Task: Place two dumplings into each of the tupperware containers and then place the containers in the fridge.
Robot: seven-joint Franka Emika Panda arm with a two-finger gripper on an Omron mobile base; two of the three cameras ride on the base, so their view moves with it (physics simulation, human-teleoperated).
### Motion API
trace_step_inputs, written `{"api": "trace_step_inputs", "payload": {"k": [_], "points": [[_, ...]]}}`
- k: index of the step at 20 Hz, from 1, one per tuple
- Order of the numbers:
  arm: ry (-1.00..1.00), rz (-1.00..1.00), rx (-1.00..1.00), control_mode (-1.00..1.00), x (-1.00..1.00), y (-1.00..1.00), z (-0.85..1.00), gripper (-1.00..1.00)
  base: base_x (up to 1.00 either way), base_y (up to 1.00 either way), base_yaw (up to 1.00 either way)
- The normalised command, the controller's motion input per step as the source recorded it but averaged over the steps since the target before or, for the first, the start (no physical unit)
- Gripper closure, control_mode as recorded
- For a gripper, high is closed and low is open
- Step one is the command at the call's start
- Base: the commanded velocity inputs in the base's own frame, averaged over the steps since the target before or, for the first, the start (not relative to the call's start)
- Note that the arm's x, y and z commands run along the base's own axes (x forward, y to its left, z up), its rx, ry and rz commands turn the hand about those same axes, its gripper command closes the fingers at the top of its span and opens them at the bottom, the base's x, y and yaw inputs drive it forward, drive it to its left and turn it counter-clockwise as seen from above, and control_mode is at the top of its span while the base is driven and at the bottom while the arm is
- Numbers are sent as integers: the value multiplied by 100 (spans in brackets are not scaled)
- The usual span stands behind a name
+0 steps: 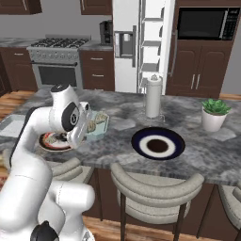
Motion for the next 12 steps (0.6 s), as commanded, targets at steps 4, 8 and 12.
{"api": "trace_step_inputs", "payload": {"k": [4, 8, 12], "points": [[2, 14, 0, -100, -64, 1, 53, 100, 0, 0, 0], [1, 0, 0, -100, -81, 0, 56, 100, 0, 0, 0], [9, -13, -5, -100, -59, 2, 67, 100, 0, 0, 0]]}}
